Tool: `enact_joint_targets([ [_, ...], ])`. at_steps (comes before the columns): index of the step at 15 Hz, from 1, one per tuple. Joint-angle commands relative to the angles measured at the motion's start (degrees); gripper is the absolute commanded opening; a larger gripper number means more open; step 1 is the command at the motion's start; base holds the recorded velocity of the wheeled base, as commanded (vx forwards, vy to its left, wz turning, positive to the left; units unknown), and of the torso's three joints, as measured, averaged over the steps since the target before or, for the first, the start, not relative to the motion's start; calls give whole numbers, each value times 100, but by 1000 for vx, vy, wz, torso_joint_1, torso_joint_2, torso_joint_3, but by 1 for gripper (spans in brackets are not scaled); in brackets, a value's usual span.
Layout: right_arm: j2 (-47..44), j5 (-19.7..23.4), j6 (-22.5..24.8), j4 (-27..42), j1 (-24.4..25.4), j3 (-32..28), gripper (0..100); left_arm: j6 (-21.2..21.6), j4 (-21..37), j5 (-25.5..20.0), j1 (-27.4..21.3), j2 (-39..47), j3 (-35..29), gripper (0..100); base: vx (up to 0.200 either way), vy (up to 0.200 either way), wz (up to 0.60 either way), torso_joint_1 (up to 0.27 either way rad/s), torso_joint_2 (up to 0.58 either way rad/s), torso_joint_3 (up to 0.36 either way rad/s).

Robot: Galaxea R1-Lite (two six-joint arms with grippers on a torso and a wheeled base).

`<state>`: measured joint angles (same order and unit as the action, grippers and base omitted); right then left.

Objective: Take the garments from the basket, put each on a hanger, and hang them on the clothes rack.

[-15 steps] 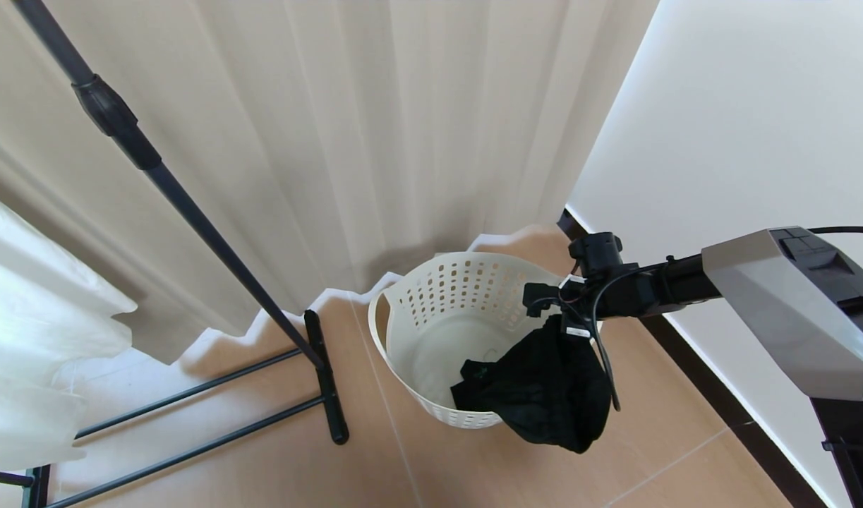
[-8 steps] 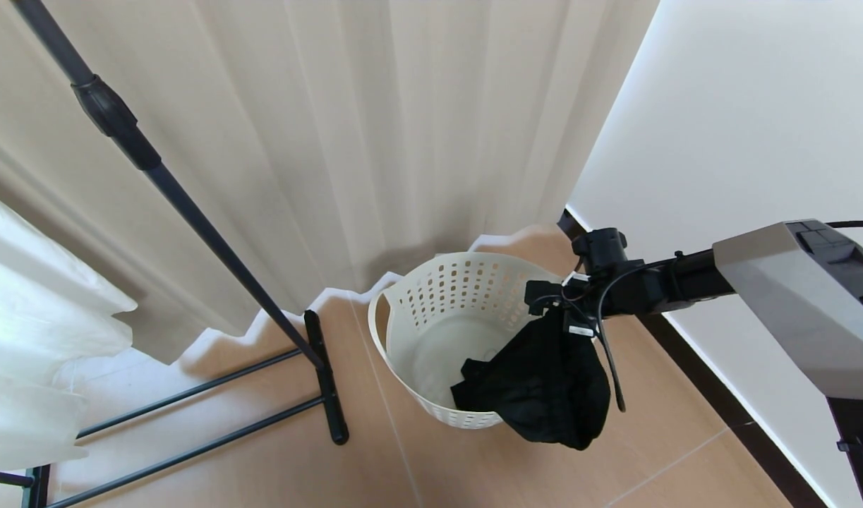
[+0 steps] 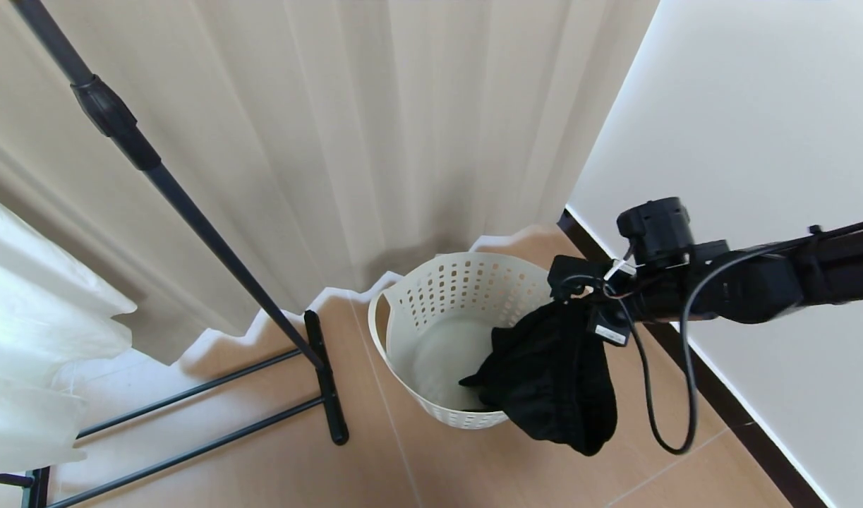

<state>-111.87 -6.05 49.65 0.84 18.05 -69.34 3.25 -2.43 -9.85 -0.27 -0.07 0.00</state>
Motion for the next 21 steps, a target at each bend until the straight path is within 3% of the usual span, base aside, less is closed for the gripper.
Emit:
enact_joint_targets([
  [1,1449,86,-474,-23,339,896,0,0,-4,1,0,7,0,100,0,0,0,0,0,0],
  [3,2363,16,-1001,-40,603,1705,0,8,5,-17,0,7,0,100,0,0,0,0,0,0],
  [6,3075,51,-1590,-67,910,2399,0,8,5,-26,0,7,0,100,0,0,0,0,0,0],
  [10,2934,69,-1704,-787,1016,2592,0,8,14,-35,-8,7,0,100,0,0,0,1,1,66],
  [21,2671,86,-1784,-796,893,2566,0,8,5,-35,-8,7,0,100,0,0,0,0,3,197],
])
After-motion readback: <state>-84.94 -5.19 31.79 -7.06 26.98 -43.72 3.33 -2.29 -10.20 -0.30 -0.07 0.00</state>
